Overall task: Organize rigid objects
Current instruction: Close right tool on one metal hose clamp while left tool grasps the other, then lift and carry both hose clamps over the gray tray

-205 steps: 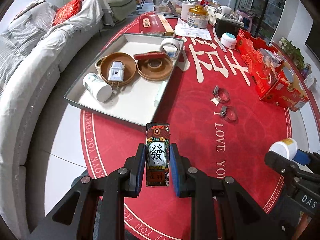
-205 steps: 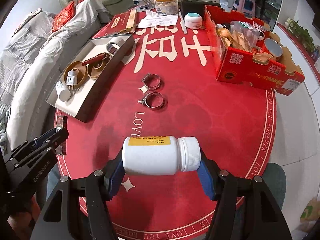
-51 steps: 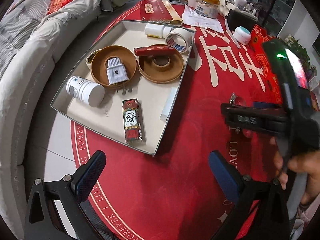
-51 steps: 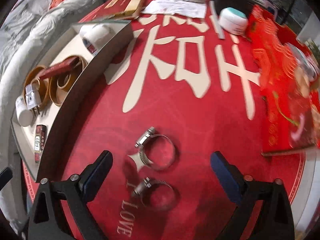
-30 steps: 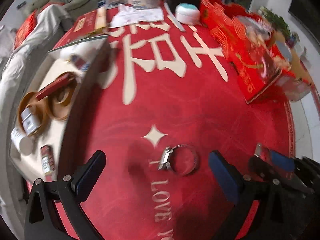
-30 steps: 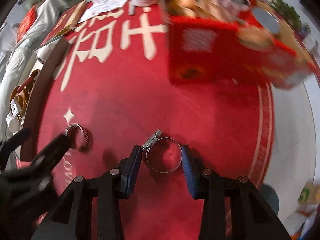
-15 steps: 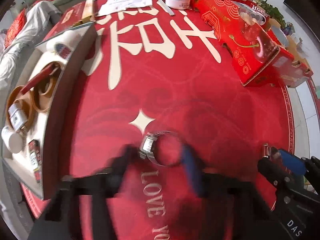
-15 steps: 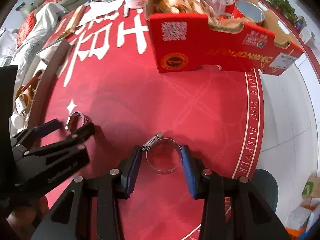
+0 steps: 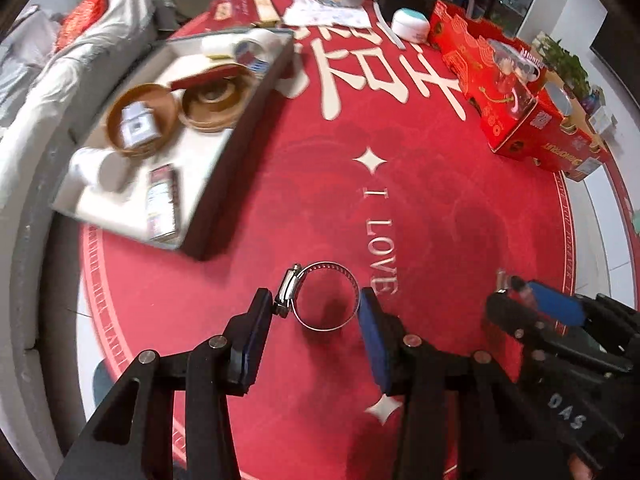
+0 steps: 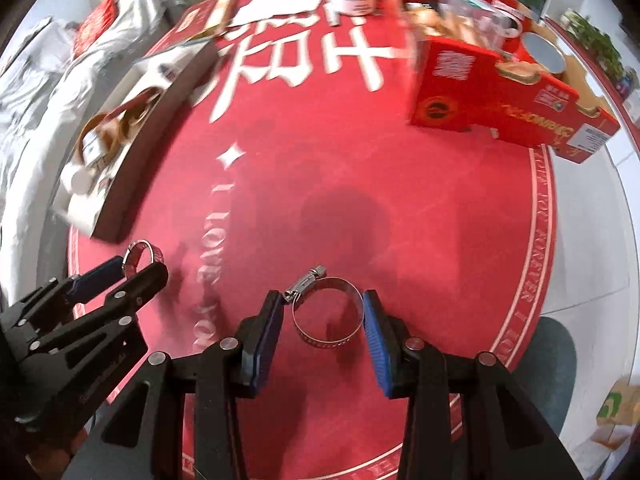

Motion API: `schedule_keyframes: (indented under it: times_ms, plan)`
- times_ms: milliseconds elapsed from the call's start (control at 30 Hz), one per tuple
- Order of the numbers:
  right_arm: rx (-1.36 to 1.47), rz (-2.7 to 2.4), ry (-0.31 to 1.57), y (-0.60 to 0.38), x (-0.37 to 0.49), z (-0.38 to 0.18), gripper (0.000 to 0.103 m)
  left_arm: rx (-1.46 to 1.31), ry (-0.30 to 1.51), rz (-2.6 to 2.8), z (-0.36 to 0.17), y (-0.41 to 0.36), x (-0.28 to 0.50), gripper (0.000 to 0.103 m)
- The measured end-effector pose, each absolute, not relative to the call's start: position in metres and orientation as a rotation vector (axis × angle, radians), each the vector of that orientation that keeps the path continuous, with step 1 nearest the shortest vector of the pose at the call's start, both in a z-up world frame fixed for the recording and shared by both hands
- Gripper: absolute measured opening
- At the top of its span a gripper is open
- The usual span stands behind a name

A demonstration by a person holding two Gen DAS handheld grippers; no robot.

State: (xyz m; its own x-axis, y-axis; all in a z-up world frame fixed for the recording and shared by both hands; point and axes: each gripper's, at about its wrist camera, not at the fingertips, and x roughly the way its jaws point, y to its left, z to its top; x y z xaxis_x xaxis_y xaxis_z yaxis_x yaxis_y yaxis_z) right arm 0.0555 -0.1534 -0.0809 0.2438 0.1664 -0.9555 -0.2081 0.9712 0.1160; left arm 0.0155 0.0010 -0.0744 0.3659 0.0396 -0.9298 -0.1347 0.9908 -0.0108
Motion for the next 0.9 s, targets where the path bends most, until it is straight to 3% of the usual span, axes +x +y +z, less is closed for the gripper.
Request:
schedule_keyframes:
  times_ms: [367, 667, 900]
  plan:
    - [-0.129, 0.341, 1.227, -0.104, 0.050, -0.046, 0.042, -0.177, 1.081, 0.208, -0.035, 0.054, 0.014, 0.047]
    - [-0.151, 0.466, 1.055, -0.035, 0.107, 0.033, 0.042, -0.214, 0.910, 0.342, 0.044, 0.123, 0.045, 0.047]
    - [-0.125, 0.537, 0.986, 0.018, 0.157, 0.073, 0.042, -0.247, 0.876, 0.426, 0.057, 0.162, 0.076, 0.047]
